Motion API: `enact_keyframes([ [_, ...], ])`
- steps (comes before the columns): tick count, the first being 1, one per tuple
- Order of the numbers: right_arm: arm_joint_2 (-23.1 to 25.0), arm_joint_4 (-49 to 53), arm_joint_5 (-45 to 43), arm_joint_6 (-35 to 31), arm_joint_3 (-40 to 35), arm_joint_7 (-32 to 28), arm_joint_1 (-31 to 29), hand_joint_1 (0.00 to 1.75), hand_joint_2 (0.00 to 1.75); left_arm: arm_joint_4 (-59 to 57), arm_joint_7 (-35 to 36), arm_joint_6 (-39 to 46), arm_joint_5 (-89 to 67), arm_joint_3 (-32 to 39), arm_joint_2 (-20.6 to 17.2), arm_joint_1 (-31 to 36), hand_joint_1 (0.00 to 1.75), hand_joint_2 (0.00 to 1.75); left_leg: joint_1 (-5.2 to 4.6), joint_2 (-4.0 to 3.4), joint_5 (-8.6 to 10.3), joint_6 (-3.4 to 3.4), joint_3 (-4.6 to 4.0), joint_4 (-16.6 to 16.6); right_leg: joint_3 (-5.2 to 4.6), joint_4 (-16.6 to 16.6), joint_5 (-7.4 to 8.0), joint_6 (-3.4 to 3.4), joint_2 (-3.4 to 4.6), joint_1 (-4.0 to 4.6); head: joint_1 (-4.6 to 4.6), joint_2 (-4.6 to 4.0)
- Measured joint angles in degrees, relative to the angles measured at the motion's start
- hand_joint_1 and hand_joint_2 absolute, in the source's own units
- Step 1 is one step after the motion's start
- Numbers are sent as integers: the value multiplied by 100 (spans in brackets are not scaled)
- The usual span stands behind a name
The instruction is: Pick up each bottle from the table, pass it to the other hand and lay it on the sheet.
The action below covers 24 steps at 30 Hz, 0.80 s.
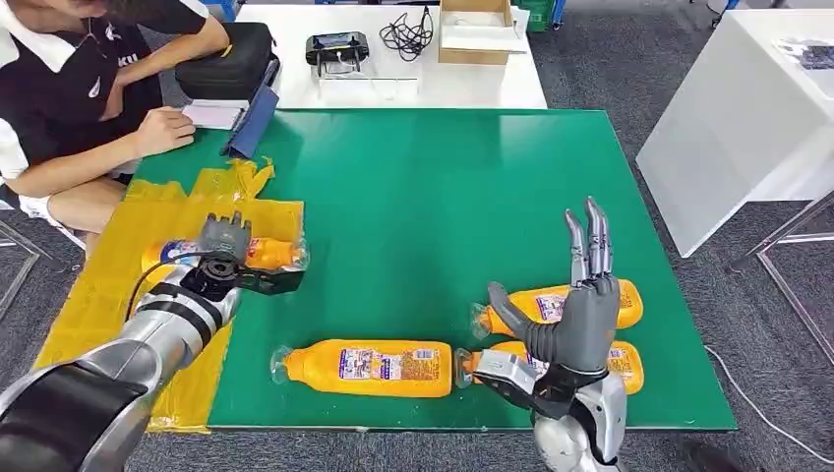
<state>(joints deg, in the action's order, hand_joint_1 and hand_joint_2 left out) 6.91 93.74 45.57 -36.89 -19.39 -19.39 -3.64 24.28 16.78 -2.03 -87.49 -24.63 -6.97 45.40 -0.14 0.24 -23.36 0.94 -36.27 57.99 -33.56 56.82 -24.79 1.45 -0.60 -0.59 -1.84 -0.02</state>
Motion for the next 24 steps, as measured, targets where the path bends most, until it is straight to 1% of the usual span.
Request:
enact_keyframes([
  [1,-2,-15,0,0,0,0,-6,0,175,0,-74,110,66,28,13,0,0,0,0,0,0,0,2,0,1,0,0,0,0,0,0,0],
  [2,-6,-28,22,2,0,4,-5,0,175,0,-185,328,182,78,39,-3,0,175,0,0,0,-1,3,0,3,0,0,0,0,0,0,0],
  [5,-74,-52,160,118,2,138,19,0,175,152,-735,1367,734,356,105,-116,0,175,0,1,1,-1,3,0,1,0,0,0,-1,0,0,0],
  [8,-184,-50,341,157,33,249,75,0,175,506,-1065,1709,1089,579,179,-273,0,175,-4,-2,0,0,2,0,2,0,0,1,-1,-3,0,0],
  [11,-314,13,605,162,133,424,166,0,175,1234,-1337,1934,1505,750,201,-586,0,175,-10,-4,-3,2,1,1,-2,-1,0,1,2,-5,2,0],
  [15,-453,123,800,203,280,562,234,0,175,2128,-1388,2068,1650,896,201,-994,0,175,-9,-3,-4,2,-1,1,-4,-2,-1,1,0,-4,0,0],
  [19,-527,182,870,212,365,601,264,0,175,2655,-1394,2098,1683,972,201,-1234,0,175,-5,-3,-4,1,-1,0,-3,-2,-1,1,1,-2,0,0],
  [21,-566,186,1032,370,387,761,263,0,175,2868,-1486,2175,1792,1005,201,-1344,0,175,-5,-3,-4,1,0,0,-3,-2,-1,1,1,-2,-2,0],
  [24,-713,170,1353,901,446,1135,249,0,175,3270,-1701,2194,2085,1047,201,-1586,0,175,-5,-2,-3,1,0,0,0,-2,-1,1,0,-2,0,0],
])
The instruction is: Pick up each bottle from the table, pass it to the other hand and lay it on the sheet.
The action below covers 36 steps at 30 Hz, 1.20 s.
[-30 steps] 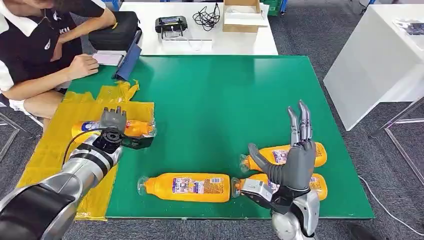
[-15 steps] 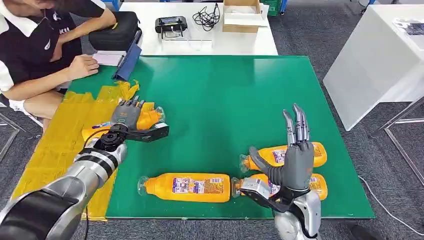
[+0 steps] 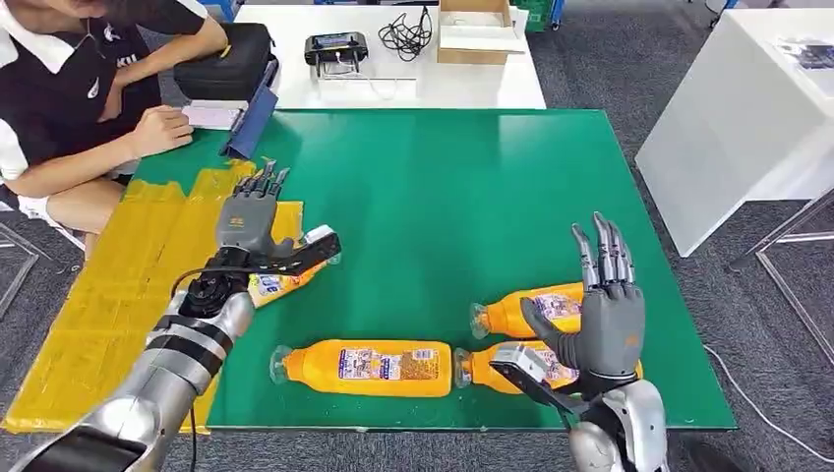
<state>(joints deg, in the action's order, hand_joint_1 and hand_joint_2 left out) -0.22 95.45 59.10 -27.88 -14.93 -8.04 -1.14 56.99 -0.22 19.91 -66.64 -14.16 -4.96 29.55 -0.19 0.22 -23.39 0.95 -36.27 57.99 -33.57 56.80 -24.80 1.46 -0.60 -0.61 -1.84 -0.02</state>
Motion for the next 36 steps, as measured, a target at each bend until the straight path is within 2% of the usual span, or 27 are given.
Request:
enact_keyframes([
  [5,-543,-482,137,1207,109,260,-260,0,175,912,-890,-434,1482,26,63,-639,0,175,-7,2,-1,1,-1,0,0,-1,0,1,-1,-5,-4,0],
  [13,-1165,-1290,-79,1676,243,69,-597,0,175,1720,-1335,-680,2245,-7,162,-1133,0,175,-10,22,-1,3,-7,1,-1,-3,0,3,-16,-7,-4,0],
  [17,-1433,-1916,-341,1791,299,-308,-862,0,175,1947,-1499,-802,2491,-155,210,-1255,0,175,-8,23,0,3,-7,1,0,-3,0,3,-19,-2,-4,0],
  [21,-1536,-2278,-392,1791,317,-427,-1012,0,175,2039,-1530,-806,2548,-251,256,-1276,0,175,-7,20,0,3,-6,1,0,-3,0,3,-18,-3,-2,0],
  [36,-1468,-3524,-105,1756,122,-591,-1435,0,175,2380,-1742,-859,2883,-686,365,-1332,0,175,-7,22,0,3,-6,1,1,-2,0,3,-19,-3,-4,0],
])
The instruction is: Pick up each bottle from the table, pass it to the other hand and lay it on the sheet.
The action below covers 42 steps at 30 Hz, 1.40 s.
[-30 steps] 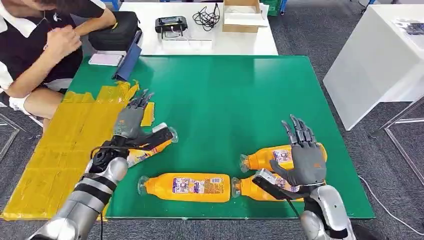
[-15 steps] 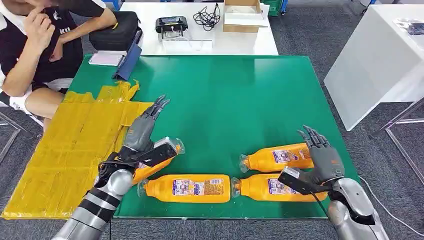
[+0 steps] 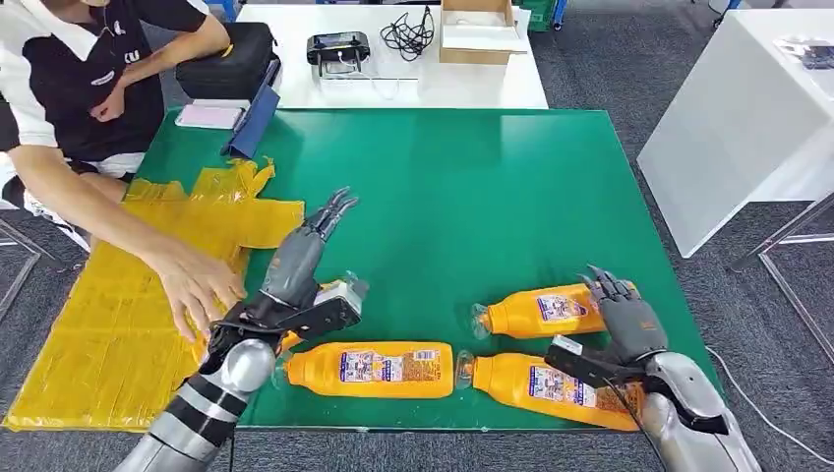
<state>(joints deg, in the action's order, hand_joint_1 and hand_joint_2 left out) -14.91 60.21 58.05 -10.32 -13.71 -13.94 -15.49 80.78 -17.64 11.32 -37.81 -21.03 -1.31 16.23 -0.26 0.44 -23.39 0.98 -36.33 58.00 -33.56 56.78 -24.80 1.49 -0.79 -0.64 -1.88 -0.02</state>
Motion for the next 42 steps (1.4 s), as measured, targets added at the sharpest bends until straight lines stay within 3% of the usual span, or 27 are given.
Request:
enact_keyframes([
  [13,129,-1161,236,-332,-286,-57,-716,0,175,33,-127,-39,243,-243,81,43,0,175,1,-13,0,0,5,0,2,0,1,0,4,1,2,0],
  [14,144,-1259,288,-401,-315,-13,-768,23,175,33,-133,-39,254,-253,94,48,0,175,1,-13,0,0,6,0,3,0,1,0,4,1,2,0],
  [16,175,-1460,431,-584,-365,114,-894,134,175,33,-153,-39,306,-284,96,62,0,175,1,-17,0,0,11,0,7,0,2,0,4,1,2,0],
  [17,186,-1578,538,-711,-400,215,-956,155,175,33,-168,-37,317,-308,98,70,0,175,1,-17,0,0,14,0,9,0,2,0,5,1,2,0],
  [19,205,-1770,785,-973,-477,473,-1058,169,175,35,-192,-20,350,-350,114,74,0,175,1,-15,0,0,18,0,15,0,2,0,5,1,2,0],
  [26,282,-2262,1198,-1587,-577,813,-1278,175,175,57,-197,-2,463,-398,146,78,0,175,1,-17,0,0,23,0,19,0,2,0,5,1,2,0],
  [33,400,-2092,1554,-2432,-520,1093,-1146,175,175,81,-203,-125,603,-420,177,69,0,175,1,-17,0,0,22,0,18,0,2,0,5,1,0,0],
  [36,520,-1607,1383,-2829,-319,1014,-884,175,175,96,-190,-175,612,-457,192,45,0,175,1,-12,0,0,19,0,18,1,1,0,4,2,2,0],
  [42,1135,351,290,-2944,532,124,-141,175,175,238,-195,-319,780,-531,208,-126,0,175,4,-4,-1,-1,9,-1,6,2,-2,-1,0,4,0,0],
])
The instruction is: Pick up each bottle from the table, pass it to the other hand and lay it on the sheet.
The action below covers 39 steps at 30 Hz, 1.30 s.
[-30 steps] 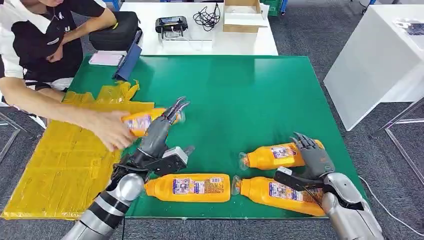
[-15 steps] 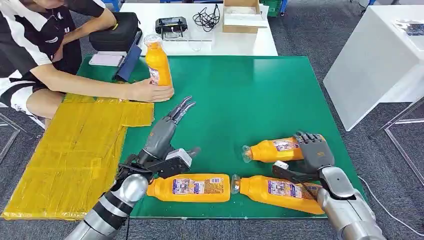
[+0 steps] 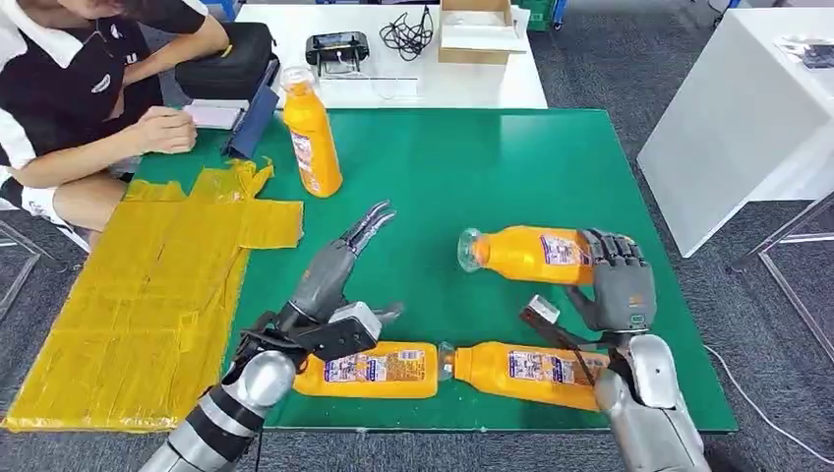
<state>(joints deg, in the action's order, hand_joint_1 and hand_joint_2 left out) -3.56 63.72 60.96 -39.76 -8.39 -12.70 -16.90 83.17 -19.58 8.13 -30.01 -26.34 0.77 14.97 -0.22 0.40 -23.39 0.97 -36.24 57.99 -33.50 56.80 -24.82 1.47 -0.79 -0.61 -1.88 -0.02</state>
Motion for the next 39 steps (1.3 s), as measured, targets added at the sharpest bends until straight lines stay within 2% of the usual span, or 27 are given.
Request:
enact_keyframes([
  [6,671,1287,-496,-7,780,-1001,446,175,175,114,-105,-214,391,-42,11,-101,0,175,0,-2,0,0,-6,-1,-6,0,0,0,1,-2,2,0],
  [11,972,1721,-533,-7,1097,-1079,589,175,175,151,-116,-218,448,-59,20,-116,0,175,-2,-1,1,1,-5,-1,-5,-1,1,1,1,-3,2,0],
  [17,1088,1916,-546,-7,1232,-1118,646,175,175,175,-116,-218,454,-76,20,-122,0,175,-2,-2,1,1,-5,0,-5,-1,2,1,1,-2,2,0],
  [21,1217,1999,-1190,-7,1265,-1377,704,175,175,230,-184,-383,791,-103,20,-160,0,175,-1,-3,0,0,-6,-1,-6,-1,1,1,2,-1,0,0],
  [23,1235,2036,-1964,145,1145,-1392,732,175,175,279,-223,-435,963,-114,20,-182,0,175,0,-3,0,0,-7,-1,-6,-1,0,0,2,-1,2,0],
  [26,1204,2095,-3562,991,821,-1416,729,175,175,356,-271,-575,1325,-122,20,-191,0,175,0,-9,0,0,-7,-1,-8,-1,0,0,3,-1,2,0],
  [28,1184,2093,-4151,1404,613,-1436,724,175,175,407,-321,-708,1664,-138,20,-192,0,175,0,-9,0,0,-7,-2,-7,-1,1,0,3,-1,2,0],
  [29,1180,2091,-4302,1557,504,-1436,716,171,175,433,-343,-774,1839,-146,20,-191,0,175,0,-7,1,0,-7,-2,-7,-1,1,0,3,-1,2,0],
  [33,1178,2003,-4559,1844,35,-1667,638,175,175,511,-361,-785,2207,-203,20,-168,0,175,0,-6,2,0,-6,-1,-7,0,1,0,3,-1,2,0],
  [39,1182,1796,-4649,1987,-584,-1831,536,175,175,538,-391,-809,2546,-354,28,-55,0,175,0,-6,1,0,-7,-1,-8,0,1,0,3,-2,2,0],
])
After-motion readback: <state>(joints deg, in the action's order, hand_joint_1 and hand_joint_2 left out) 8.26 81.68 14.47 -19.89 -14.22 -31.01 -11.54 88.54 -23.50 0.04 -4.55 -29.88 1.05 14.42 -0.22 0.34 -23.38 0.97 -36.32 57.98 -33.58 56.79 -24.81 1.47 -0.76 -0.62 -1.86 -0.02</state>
